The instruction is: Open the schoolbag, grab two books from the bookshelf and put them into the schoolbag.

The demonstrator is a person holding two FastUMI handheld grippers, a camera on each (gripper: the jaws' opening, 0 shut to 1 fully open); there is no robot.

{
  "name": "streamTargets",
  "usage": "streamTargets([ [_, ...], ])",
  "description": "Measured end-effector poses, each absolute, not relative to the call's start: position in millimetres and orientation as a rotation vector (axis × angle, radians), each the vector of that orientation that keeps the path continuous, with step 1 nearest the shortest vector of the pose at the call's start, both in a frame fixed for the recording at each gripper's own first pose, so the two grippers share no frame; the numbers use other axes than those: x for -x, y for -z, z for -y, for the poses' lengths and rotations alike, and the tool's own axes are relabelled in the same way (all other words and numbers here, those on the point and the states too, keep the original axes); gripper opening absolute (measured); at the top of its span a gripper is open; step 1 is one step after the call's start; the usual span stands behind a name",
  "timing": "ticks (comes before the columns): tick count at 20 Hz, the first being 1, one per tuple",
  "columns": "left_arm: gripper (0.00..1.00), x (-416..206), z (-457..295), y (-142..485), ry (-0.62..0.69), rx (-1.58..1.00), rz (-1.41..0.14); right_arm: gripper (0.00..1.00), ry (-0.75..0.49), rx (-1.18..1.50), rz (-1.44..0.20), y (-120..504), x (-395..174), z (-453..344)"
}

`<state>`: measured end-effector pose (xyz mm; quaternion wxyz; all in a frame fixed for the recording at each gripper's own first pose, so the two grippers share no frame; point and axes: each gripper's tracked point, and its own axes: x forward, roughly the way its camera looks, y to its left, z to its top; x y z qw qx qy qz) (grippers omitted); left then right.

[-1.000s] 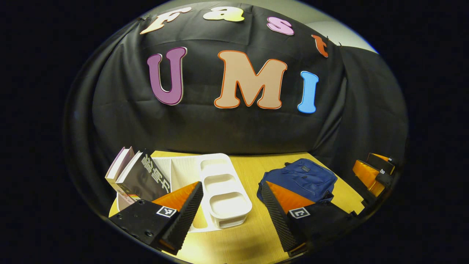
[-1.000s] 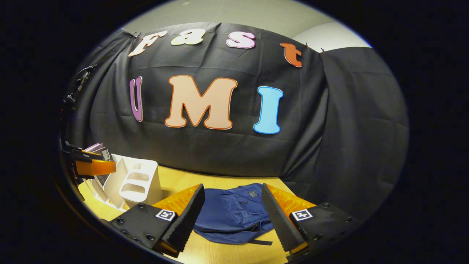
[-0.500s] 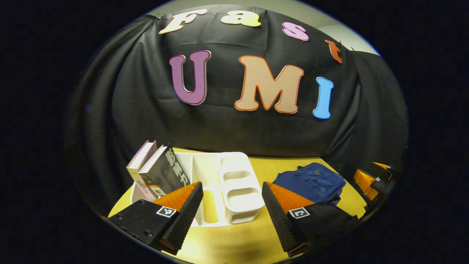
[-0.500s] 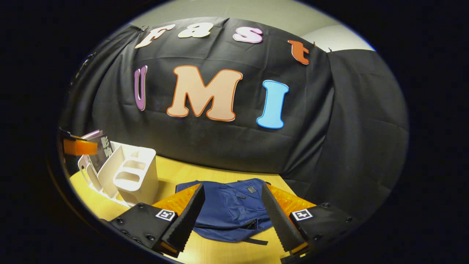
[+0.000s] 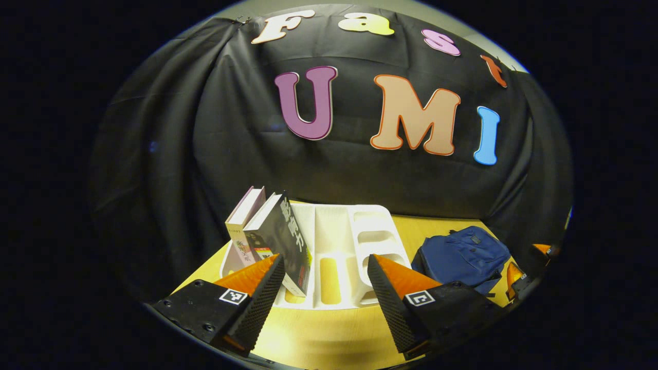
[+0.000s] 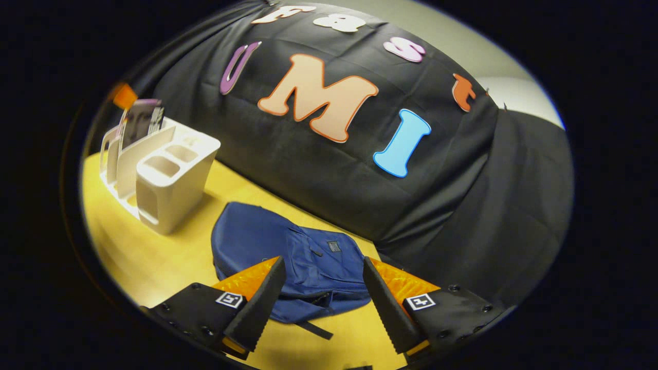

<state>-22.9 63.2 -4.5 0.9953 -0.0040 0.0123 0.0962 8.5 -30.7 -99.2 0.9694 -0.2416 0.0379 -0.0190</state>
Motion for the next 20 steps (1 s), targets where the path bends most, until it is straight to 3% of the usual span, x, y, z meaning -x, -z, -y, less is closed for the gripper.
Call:
streamTargets([
  [2, 0.95, 25.0, -70.8, 4.5, -0.214, 0.004, -0.026, 0.93, 0.038, 0.570, -0.079, 113.0, -13.5, 28.7],
  [8, 0.94, 26.3, -77.0, 9.9, -0.250, 0.029, -0.045, 0.92, 0.009, 0.881, -0.063, 158.0, -25.5, 21.4],
  [20, 0.94, 28.1, -79.4, 7.9, -0.273, -0.008, -0.065, 0.92, -0.076, 1.099, -0.067, 203.2, -51.9, 8.6],
])
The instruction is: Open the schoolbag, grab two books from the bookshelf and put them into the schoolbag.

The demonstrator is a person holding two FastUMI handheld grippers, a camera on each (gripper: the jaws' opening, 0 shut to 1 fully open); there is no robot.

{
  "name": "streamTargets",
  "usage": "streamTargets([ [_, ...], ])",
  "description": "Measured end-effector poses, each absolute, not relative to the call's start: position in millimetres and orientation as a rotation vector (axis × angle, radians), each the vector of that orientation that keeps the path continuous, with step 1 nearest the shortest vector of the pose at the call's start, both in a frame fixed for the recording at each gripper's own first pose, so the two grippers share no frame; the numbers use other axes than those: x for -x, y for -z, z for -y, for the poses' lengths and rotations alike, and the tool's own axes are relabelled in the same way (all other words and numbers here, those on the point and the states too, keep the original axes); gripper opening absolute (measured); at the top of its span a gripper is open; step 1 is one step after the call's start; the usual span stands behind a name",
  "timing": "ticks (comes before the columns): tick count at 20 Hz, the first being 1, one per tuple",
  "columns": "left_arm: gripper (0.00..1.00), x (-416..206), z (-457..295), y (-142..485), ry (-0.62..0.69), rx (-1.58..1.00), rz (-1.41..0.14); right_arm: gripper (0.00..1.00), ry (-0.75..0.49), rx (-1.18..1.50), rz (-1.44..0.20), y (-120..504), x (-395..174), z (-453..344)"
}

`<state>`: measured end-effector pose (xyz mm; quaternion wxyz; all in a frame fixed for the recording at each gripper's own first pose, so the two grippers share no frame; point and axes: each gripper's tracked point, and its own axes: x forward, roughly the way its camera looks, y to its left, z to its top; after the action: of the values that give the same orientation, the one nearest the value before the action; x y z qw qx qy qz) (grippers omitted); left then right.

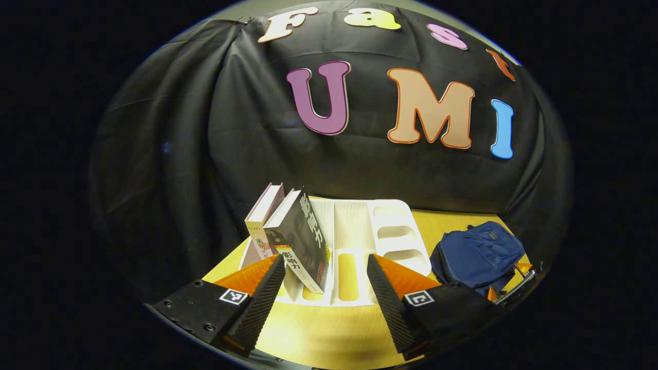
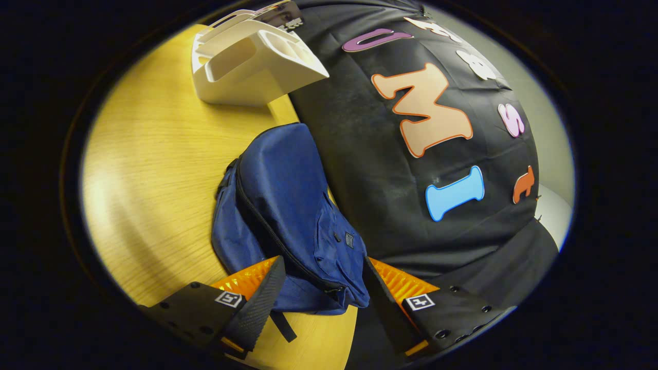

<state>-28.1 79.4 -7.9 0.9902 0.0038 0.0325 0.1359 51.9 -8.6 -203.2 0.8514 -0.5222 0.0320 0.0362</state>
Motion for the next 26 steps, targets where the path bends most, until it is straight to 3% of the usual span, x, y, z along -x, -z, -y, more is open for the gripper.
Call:
streamTargets([
  [2, 0.94, 29.2, -80.4, 8.3, -0.280, -0.005, -0.069, 0.90, -0.094, 1.128, -0.075, 208.8, -56.2, 8.3],
  [4, 0.94, 31.5, -81.2, 7.2, -0.288, 0.004, -0.062, 0.98, -0.099, 1.139, -0.064, 209.4, -61.1, 4.6],
  [12, 0.94, 33.0, -86.6, 11.3, -0.317, 0.021, -0.074, 1.00, -0.074, 1.157, -0.084, 210.0, -89.8, 9.2],
  [14, 0.94, 32.8, -86.8, 12.2, -0.319, 0.026, -0.079, 0.96, -0.086, 1.192, -0.060, 201.9, -98.8, 4.1],
  [15, 0.94, 32.1, -86.7, 12.2, -0.320, 0.029, -0.079, 0.89, -0.096, 1.185, -0.060, 204.6, -102.8, 3.6],
  [17, 0.94, 31.7, -85.9, 12.9, -0.322, 0.035, -0.081, 1.00, -0.091, 1.171, -0.056, 201.9, -104.1, 2.7],
  [18, 0.94, 32.2, -86.2, 13.3, -0.323, 0.036, -0.081, 0.94, -0.081, 1.164, -0.051, 197.0, -106.8, 0.7],
  [19, 0.94, 31.9, -86.4, 12.9, -0.323, 0.036, -0.083, 0.95, -0.072, 1.152, -0.036, 187.9, -111.2, -2.4],
  [20, 0.94, 31.6, -86.6, 14.0, -0.324, 0.036, -0.085, 0.87, -0.064, 1.138, -0.009, 178.2, -111.5, -4.8],
  [23, 0.94, 31.3, -87.9, 15.0, -0.326, 0.043, -0.090, 0.87, -0.044, 1.084, 0.055, 157.4, -110.9, -9.2],
  [24, 0.94, 30.7, -88.3, 16.7, -0.326, 0.047, -0.093, 0.95, -0.033, 1.072, 0.056, 155.7, -113.9, -8.3],
  [26, 0.94, 30.1, -87.7, 17.5, -0.323, 0.053, -0.097, 0.84, -0.021, 1.060, 0.053, 156.6, -118.4, -10.1],
])
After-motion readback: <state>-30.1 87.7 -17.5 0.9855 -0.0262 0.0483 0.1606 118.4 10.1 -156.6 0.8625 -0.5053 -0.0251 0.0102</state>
